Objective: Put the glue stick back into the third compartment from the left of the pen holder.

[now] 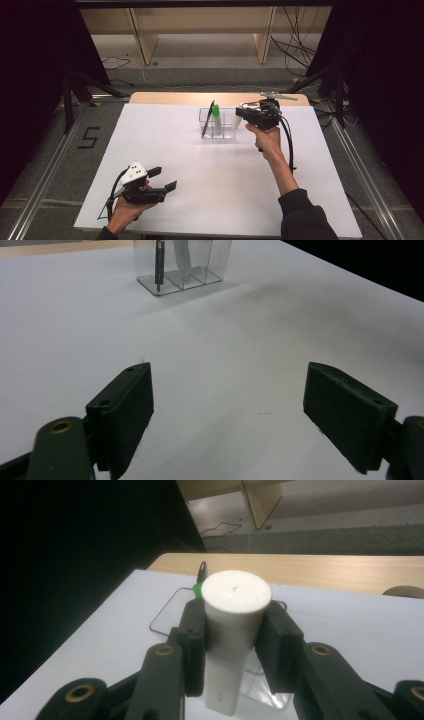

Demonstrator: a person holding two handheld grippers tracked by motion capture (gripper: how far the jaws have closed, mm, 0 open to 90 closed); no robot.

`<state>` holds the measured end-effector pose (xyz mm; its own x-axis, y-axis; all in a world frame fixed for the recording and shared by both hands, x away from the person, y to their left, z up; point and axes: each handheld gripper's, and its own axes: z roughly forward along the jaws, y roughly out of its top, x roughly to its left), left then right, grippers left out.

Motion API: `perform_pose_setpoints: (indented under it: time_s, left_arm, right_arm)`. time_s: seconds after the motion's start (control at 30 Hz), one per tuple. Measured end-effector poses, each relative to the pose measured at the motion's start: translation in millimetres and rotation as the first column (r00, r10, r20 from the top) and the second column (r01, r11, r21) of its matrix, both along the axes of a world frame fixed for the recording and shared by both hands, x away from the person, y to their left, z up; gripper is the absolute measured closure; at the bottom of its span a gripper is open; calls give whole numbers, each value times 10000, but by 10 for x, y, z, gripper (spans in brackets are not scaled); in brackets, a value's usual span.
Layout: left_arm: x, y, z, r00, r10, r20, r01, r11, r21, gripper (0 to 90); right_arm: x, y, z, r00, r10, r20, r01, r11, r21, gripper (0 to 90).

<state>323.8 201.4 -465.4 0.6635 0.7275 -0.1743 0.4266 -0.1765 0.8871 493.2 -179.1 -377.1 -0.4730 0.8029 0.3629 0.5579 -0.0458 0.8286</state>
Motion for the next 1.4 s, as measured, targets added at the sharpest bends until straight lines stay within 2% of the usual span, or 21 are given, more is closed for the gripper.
perform_pose_setpoints:
  time_s: [0.7, 1.4]
  left_arm:
    - [0, -8, -4, 9999, -81, 68, 82, 9999, -89, 190]
    - [-6, -9, -8, 9999, -105, 50, 106, 9999, -111, 176]
  right_arm:
    - [306, 147, 53, 9991, -379, -177, 370, 9982, -475, 674]
    - [505, 267, -48, 9962, -733, -473, 677, 9916, -1100, 673]
